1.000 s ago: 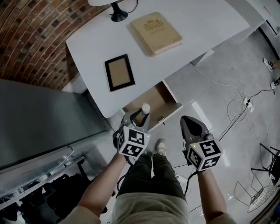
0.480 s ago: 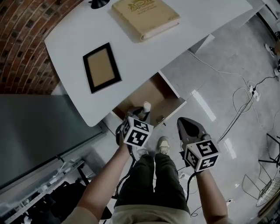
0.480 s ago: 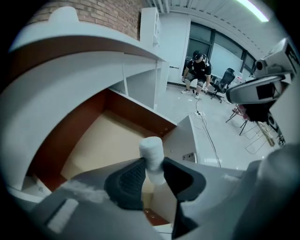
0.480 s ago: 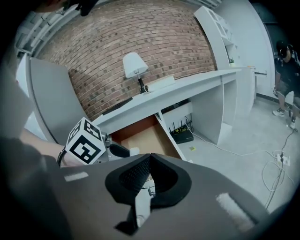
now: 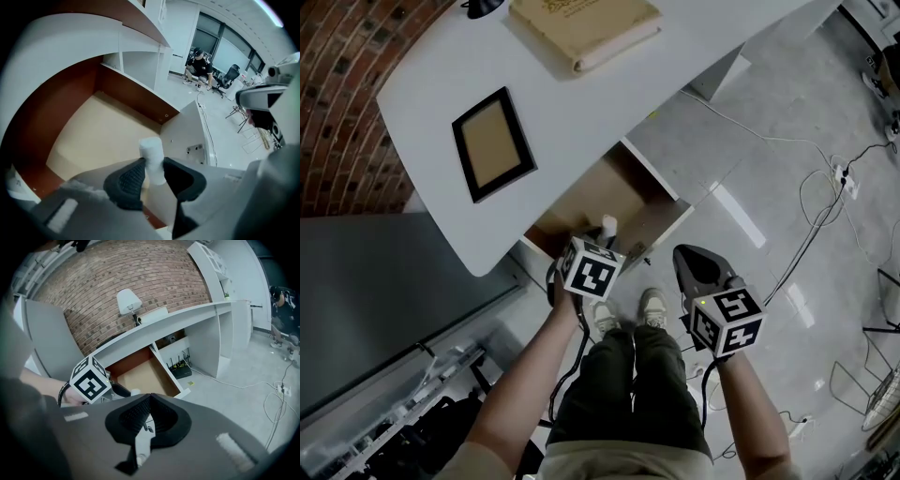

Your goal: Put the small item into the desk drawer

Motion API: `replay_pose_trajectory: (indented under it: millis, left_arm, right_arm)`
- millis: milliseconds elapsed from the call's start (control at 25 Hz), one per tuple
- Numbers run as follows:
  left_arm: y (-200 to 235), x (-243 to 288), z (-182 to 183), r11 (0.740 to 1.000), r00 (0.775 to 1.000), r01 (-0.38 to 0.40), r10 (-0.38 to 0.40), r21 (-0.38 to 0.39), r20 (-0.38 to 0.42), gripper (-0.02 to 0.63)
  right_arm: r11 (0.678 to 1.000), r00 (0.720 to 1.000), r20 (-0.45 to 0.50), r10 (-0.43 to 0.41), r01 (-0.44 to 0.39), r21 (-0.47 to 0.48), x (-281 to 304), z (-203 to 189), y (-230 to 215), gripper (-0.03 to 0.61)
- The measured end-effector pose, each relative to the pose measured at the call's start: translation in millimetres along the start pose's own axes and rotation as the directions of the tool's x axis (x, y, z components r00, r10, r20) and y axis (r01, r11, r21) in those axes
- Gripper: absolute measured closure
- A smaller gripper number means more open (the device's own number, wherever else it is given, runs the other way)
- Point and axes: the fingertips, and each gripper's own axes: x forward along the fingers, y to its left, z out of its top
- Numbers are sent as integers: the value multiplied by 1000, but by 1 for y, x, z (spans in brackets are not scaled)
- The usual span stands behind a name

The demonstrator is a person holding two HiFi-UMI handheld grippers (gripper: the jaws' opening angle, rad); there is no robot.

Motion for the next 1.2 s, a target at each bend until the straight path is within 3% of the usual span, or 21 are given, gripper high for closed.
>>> replay_pose_trajectory:
  millis: [400, 720, 960, 1200]
  left_arm:
    - [-11, -24, -1, 999, 999, 27, -26, 34, -20, 468]
    - [-15, -73, -2, 999, 1000, 26, -25, 30, -10, 466]
    - [-17, -148, 13, 999, 996, 2, -6, 47, 85, 489]
    - [-20, -239, 40, 998, 976, -12, -2, 65, 216, 494]
  right_arm:
    - [1000, 1000, 10, 8, -8, -13, -20, 13, 16, 575]
    - [999, 1000, 18, 8, -7, -53, -50, 37, 42, 575]
    - [995, 999, 42, 21, -17, -97, -84, 72, 77, 575]
    - [991, 992, 116, 47, -32, -134, -128, 127, 122, 575]
